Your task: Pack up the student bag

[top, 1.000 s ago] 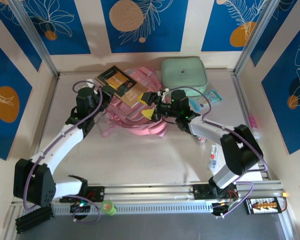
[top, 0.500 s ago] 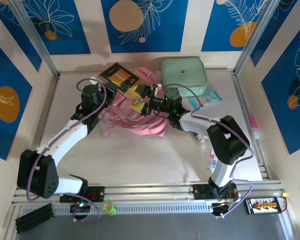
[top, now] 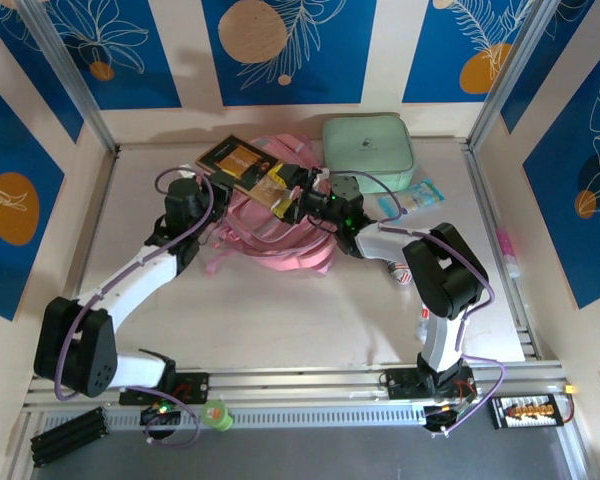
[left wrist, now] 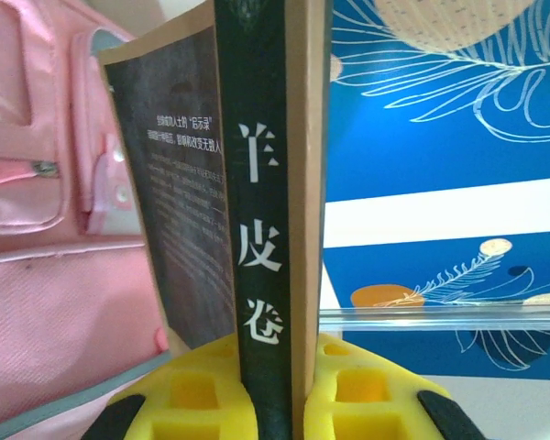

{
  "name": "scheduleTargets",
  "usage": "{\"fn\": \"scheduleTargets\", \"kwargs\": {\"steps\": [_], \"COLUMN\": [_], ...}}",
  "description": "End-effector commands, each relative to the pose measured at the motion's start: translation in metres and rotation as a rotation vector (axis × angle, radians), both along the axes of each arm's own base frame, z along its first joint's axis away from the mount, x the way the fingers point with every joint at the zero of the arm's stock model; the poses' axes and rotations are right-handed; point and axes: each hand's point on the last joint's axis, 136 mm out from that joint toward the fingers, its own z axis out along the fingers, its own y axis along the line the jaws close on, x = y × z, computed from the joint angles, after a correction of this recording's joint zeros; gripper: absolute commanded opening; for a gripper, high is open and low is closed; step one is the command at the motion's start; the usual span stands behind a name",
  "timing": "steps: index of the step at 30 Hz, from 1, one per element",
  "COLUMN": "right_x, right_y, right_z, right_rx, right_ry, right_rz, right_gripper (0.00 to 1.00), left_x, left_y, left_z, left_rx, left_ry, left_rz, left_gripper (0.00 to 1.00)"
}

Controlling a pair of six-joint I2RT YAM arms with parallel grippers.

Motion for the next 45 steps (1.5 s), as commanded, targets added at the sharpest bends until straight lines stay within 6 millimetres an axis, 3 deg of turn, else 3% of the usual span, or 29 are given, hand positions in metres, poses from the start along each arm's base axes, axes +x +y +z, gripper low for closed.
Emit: {"fn": "scheduleTargets", "kwargs": {"steps": [1, 8, 13, 24, 28, 33, 35, 37, 38, 41, 45], "right_x": [0.001, 0.002, -0.004, -0.008, -0.015, -0.023, -0.026, -0.03, -0.031, -0.035, -0.042], "right_y": [-0.002, -0.019, -0.025, -0.018, -0.028, -0.056, -0.073, -0.093, -0.101, -0.134, -0.181], "right_z": [0.009, 0.003, -0.004, -0.007, -0.007, -0.001, 0.006, 0.016, 0.018, 0.026, 0.032], "right_rx": [0.001, -0.058, -0.141, -0.165, -0.237, -0.363, -0.416, -0.467, -0.493, -0.584, -0.687], "right_ry": [-0.037, -0.101, -0.155, -0.163, -0.208, -0.291, -0.345, -0.407, -0.423, -0.469, -0.498], "right_rz": [-0.032, -0.094, -0.137, -0.104, -0.125, -0.149, -0.174, -0.207, -0.22, -0.273, -0.367], "right_gripper": [0.81, 0.62, 0.54, 0.24, 0.15, 0.12, 0.11, 0.11, 0.11, 0.11, 0.11], "left_x": [-0.006, -0.017, -0.028, -0.046, -0.049, -0.055, -0.056, -0.059, -0.059, -0.059, -0.056], "left_y": [-0.004, -0.001, 0.006, 0.006, 0.01, 0.015, 0.017, 0.017, 0.014, 0.001, -0.034], "left_z": [0.03, -0.005, -0.025, -0.025, -0.03, -0.04, -0.042, -0.045, -0.044, -0.04, -0.034], "left_rx": [-0.066, -0.026, 0.038, 0.114, 0.148, 0.318, 0.411, 0.517, 0.562, 0.679, 0.804], "left_ry": [-0.107, -0.043, 0.004, 0.019, 0.042, 0.081, 0.092, 0.119, 0.12, 0.101, 0.026], "left_rz": [-0.033, -0.063, -0.074, -0.122, -0.123, -0.158, -0.183, -0.231, -0.255, -0.336, -0.459], "left_gripper": [0.0, 0.0, 0.0, 0.06, 0.23, 0.58, 0.77, 0.85, 0.98, 1.0, 1.0]}}
